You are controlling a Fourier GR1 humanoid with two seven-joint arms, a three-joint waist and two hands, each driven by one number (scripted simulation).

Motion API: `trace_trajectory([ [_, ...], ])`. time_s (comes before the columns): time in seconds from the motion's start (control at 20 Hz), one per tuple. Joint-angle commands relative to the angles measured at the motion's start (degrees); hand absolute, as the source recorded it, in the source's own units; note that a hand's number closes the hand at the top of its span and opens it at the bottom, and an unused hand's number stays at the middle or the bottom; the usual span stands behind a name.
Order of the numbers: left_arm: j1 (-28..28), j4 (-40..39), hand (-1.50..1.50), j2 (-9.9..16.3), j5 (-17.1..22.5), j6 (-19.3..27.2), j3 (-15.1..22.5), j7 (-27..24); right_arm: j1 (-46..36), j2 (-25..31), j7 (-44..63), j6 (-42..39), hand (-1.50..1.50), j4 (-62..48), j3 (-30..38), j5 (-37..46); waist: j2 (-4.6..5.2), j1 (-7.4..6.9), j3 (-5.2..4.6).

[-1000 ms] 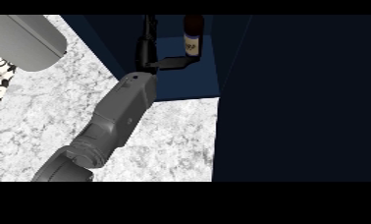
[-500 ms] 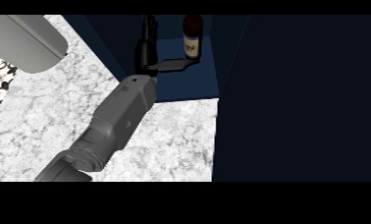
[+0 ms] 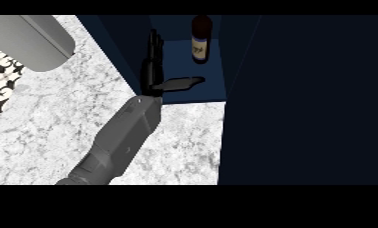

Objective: Pick up the wine, place it into the cabinet and close the cabinet

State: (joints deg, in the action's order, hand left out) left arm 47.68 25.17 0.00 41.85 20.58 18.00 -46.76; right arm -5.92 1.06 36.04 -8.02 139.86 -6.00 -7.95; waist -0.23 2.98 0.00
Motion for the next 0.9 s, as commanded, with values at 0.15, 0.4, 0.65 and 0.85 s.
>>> trace_trajectory([
  [0.15,-13.39,20.15,-1.5,0.0,3.39,11.72,14.72,0.96,-0.67,0.56,3.49,2.11,-1.5,3.84,0.43,0.85,-0.13,-2.58,-0.01],
  [0.4,-17.66,31.35,-1.5,0.0,0.82,20.02,19.97,3.61,2.67,-0.3,-1.38,0.75,-1.5,2.49,0.37,0.72,0.05,-2.86,0.01],
  [0.65,-23.48,44.82,-1.5,0.46,-3.52,25.0,24.14,8.62,6.81,0.34,-1.76,-0.81,-1.5,6.13,0.22,-0.44,-0.07,-3.07,0.04],
  [0.85,-30.92,54.22,-1.5,4.08,-6.37,26.94,26.1,9.27,2.97,2.09,3.18,0.93,-1.5,7.25,3.51,-2.72,-0.02,-3.15,0.01],
])
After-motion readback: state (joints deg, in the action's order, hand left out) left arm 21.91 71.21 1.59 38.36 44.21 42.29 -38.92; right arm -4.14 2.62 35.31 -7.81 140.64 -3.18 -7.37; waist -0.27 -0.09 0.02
